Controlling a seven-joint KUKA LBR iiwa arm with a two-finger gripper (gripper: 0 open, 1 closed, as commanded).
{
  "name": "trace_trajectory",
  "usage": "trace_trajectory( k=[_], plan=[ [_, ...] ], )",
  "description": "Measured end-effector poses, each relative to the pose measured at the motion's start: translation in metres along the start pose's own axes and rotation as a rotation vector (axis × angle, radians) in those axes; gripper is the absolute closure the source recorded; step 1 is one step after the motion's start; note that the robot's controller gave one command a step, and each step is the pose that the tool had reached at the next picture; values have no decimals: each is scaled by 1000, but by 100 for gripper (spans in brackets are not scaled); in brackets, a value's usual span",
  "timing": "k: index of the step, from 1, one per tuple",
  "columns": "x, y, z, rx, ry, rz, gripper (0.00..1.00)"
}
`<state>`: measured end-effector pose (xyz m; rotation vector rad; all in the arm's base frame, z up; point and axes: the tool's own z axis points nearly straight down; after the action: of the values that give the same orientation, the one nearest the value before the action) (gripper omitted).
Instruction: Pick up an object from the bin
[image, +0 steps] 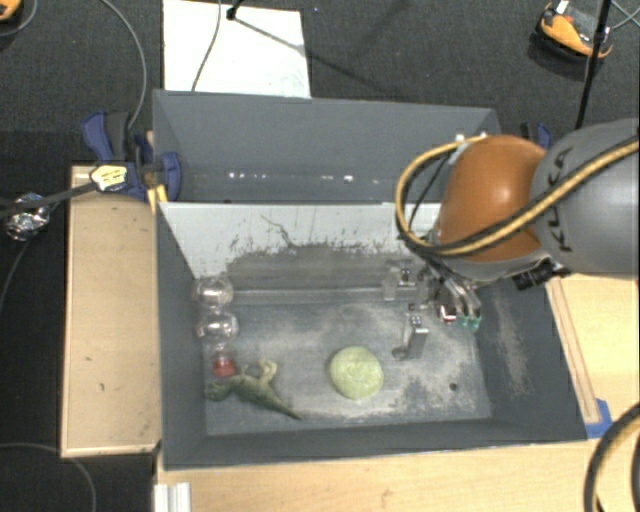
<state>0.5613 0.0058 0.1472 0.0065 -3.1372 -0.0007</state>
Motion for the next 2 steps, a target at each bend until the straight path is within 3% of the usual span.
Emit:
trace_trajectory(
  k=[1, 2],
  plan=[
    [-1, 0, -5, 0, -7, 0, 0],
    [33, 42, 51, 0, -8, -72, 0]
  ],
)
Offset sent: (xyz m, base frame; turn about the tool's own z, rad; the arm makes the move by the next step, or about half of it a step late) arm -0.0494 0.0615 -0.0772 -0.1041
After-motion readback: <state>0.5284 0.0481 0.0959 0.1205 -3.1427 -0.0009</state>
